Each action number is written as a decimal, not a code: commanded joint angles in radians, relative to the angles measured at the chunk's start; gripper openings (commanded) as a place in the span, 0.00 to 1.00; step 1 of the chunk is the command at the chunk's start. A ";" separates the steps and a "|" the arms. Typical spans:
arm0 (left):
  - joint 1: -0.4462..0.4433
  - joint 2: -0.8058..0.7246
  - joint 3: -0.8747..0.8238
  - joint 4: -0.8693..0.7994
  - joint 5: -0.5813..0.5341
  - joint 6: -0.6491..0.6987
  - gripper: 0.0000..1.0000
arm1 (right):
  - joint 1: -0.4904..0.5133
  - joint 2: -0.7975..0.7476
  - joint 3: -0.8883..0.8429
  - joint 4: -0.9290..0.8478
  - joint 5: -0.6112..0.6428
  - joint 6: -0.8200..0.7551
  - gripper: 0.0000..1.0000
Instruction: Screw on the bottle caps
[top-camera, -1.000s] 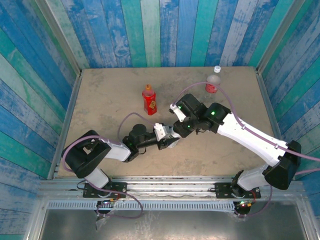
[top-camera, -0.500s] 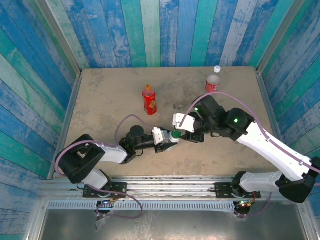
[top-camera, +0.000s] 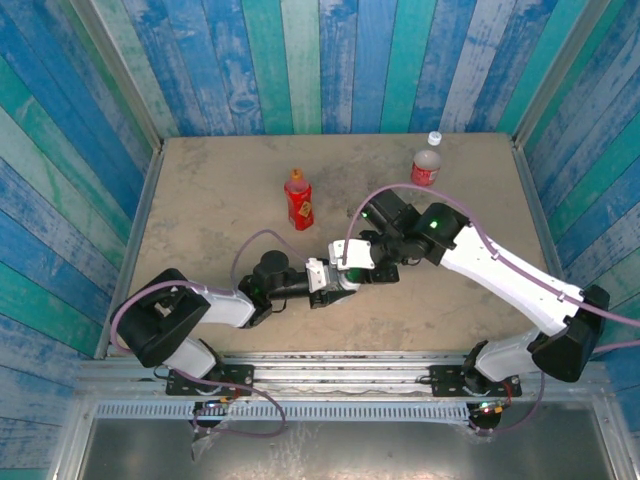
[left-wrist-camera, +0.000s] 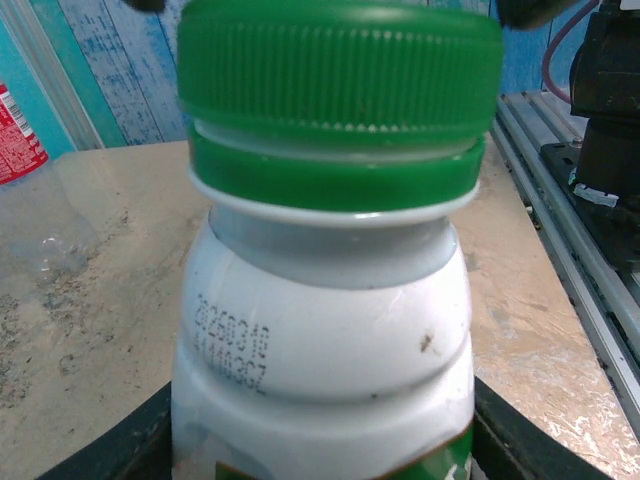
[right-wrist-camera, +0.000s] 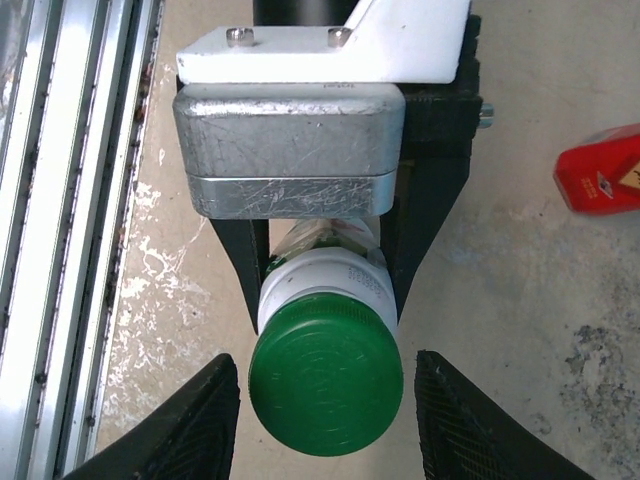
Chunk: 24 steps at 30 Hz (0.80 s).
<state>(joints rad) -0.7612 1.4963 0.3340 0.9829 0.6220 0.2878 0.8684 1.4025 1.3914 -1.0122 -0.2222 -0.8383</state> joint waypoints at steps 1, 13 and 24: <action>-0.001 -0.033 0.009 -0.061 0.017 -0.008 0.56 | 0.000 0.019 0.010 -0.045 0.012 -0.059 0.49; -0.001 -0.033 0.013 -0.060 0.003 -0.027 0.56 | 0.000 0.030 0.000 -0.042 0.052 -0.053 0.38; -0.001 0.002 0.061 -0.023 -0.057 -0.045 0.55 | -0.002 -0.013 -0.061 0.174 0.221 0.642 0.10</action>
<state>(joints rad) -0.7589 1.4963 0.3614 0.9474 0.5846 0.2676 0.8711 1.4071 1.3609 -0.9527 -0.1337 -0.5407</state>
